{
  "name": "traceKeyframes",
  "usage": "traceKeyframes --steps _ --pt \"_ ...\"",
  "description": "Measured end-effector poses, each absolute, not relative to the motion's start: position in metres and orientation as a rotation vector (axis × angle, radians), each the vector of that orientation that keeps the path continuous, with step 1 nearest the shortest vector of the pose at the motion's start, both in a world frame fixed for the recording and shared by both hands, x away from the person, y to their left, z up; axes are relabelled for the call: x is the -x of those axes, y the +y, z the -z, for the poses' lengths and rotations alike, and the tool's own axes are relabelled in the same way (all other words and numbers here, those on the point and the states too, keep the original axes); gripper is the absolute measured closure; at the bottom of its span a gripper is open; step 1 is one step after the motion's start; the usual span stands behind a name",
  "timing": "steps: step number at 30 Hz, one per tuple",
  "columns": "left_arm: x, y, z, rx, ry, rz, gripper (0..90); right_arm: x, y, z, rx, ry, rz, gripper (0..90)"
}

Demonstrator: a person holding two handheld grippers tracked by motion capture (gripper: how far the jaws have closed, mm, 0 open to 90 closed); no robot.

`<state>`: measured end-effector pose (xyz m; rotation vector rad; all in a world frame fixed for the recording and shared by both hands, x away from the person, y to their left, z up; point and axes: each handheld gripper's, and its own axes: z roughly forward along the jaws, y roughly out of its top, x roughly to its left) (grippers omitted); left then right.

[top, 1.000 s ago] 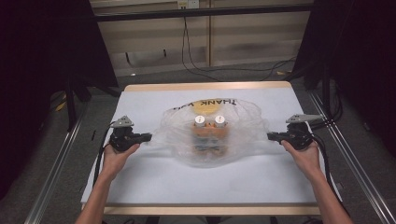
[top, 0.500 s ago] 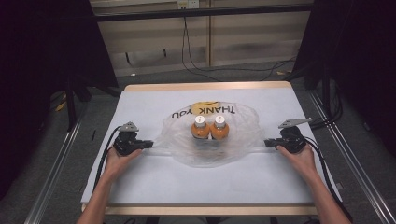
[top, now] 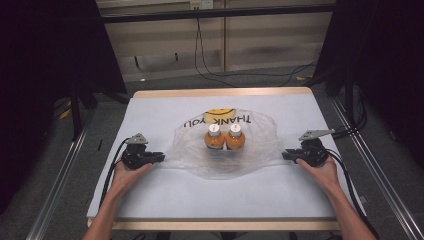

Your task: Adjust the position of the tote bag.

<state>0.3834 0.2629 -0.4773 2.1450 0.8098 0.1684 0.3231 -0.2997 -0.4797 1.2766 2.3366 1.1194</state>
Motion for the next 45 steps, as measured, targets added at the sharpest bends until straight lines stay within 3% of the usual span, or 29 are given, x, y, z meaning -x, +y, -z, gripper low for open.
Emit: traceKeyframes --steps 6,10,15,22,31,35,40,45 --pt "-0.379 0.265 0.458 -2.064 0.807 -0.208 51.2 -0.317 -0.298 0.462 -1.226 2.259 -1.247 55.6" --pt "-0.376 0.269 0.444 -1.994 0.784 -0.217 43.0 -0.313 -0.299 0.450 -1.214 2.203 -1.291 43.9" --pt "-0.372 0.274 0.431 -1.946 0.776 -0.249 38.9 -0.307 -0.306 0.436 -1.210 2.145 -1.326 36.5" --pt "-0.367 0.281 0.413 -1.875 0.761 -0.282 33.4 -0.303 -0.305 0.419 -1.180 2.106 -1.406 36.3" --pt "-0.359 0.283 0.394 -1.801 0.699 -0.264 32.3 -0.302 -0.284 0.405 -1.097 2.139 -1.459 48.8" --pt "-0.352 0.282 0.379 -1.778 0.664 -0.304 36.7 -0.303 -0.276 0.401 -1.063 2.165 -1.485 61.6" --pt "-0.353 0.258 0.381 -1.879 0.575 -0.278 64.8 -0.309 -0.263 0.395 -1.006 2.217 -1.486 73.5" --pt "-0.361 0.224 0.384 -1.966 0.502 -0.274 77.6 -0.320 -0.247 0.389 -0.952 2.300 -1.476 80.1"
